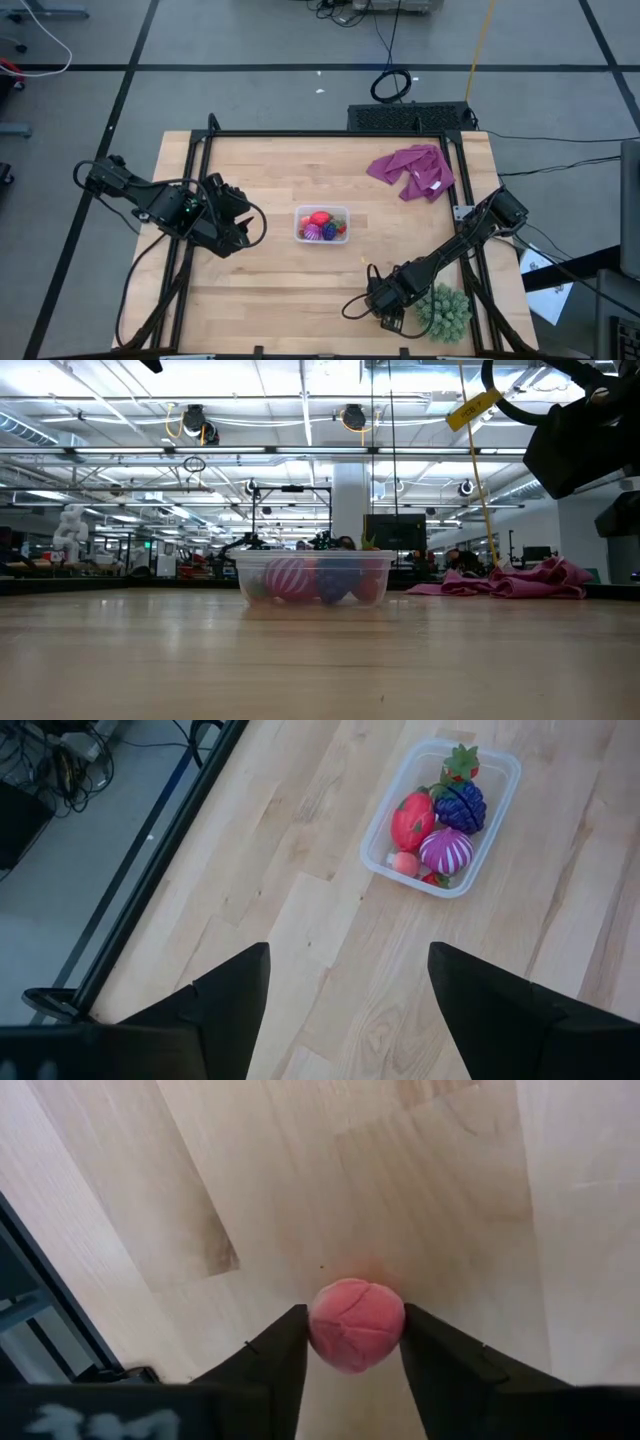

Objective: Pick and placing Produce into tupperware
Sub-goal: Put the pink peach into the transparent container

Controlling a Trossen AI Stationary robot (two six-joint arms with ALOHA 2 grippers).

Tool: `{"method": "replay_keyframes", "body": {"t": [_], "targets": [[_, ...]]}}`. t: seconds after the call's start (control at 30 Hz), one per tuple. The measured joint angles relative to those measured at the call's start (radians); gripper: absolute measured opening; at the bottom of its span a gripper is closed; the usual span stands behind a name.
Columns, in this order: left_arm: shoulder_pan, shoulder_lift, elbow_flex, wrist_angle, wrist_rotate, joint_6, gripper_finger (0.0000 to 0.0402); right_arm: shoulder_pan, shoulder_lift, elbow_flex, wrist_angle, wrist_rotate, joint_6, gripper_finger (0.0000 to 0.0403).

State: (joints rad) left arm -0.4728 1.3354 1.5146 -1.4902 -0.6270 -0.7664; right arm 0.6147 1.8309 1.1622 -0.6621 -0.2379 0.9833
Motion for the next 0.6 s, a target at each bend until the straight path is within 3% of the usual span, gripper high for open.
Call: {"method": "replay_keyframes", "body": {"t": [0.23,0.6], "targets": [[0.000,0.000,0.000,0.000,0.000,0.000,0.0273,0.000,0.000,0.000,0.000,0.000,0.000,0.0113],[0.000,0.000,0.000,-0.001,0.000,0.005,0.0273,-0.006,0.000,0.000,0.000,-0.001,0.000,0.0108]]}}
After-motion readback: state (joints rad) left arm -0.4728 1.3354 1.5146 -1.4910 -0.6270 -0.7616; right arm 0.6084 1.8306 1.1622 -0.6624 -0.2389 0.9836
